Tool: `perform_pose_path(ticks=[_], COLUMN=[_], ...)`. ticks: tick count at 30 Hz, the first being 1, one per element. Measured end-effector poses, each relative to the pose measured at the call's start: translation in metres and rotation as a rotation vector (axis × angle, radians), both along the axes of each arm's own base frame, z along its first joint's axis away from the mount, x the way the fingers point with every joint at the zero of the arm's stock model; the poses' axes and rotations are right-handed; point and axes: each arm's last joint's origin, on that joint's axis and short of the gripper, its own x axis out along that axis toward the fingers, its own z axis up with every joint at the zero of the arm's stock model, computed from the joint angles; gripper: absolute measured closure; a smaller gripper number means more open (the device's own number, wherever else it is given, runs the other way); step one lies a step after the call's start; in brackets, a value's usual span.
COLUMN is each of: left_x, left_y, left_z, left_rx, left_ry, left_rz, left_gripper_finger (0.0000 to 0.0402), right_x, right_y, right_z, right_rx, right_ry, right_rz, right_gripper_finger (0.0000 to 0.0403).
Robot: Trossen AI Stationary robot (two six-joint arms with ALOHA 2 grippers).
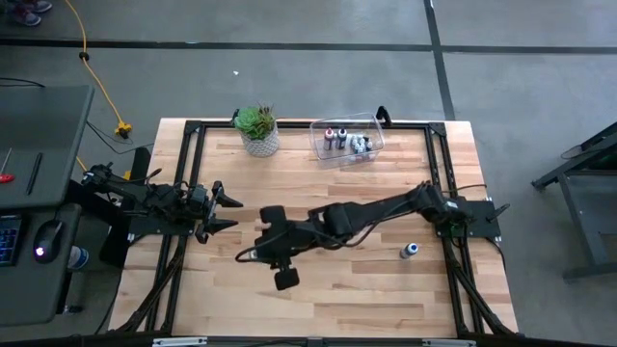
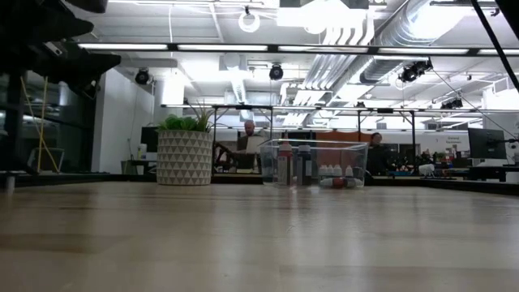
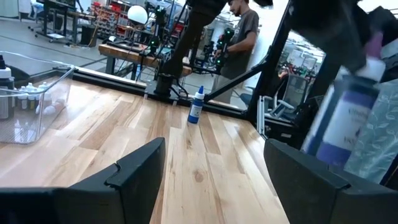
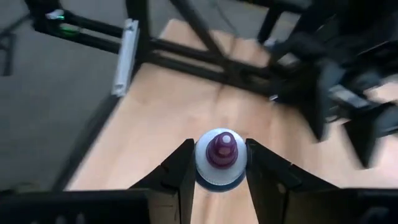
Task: Pick & Place food coloring
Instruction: Put the large purple food coloring bottle into the bin
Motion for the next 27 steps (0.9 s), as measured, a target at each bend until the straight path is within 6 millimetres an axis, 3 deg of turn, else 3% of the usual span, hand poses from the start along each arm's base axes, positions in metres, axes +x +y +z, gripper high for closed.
perform_pose_path(ticks=[9, 14, 21, 27], left_x=[0.0, 0.0, 0.0, 0.0], left_y=[0.0, 0.0, 0.0, 0.0], left_z=[0.0, 0.0, 0.0, 0.0], left_rx=[0.0, 0.0, 0.0, 0.0], left_ry=[0.0, 0.001, 0.001, 0.001], left_rz=[0.0, 0.0, 0.0, 0.0], left_gripper_finger=[0.013, 0.013, 0.013, 0.013], right_x=[-0.007, -0.018, -0.046, -0.086], right_y=[-0.032, -0.059, -0.12, -0.173], right_z=[0.028, 0.05, 0.082, 0.106], right_rx=[-0.269, -0.314, -0.331, -0.349], right_ry=[-0.104, -0.126, -0.084, -0.002], right_rz=[-0.119, -0.171, -0.292, -0.408], right_gripper_finger=[0.0294, 0.0294, 0.0294, 0.0294])
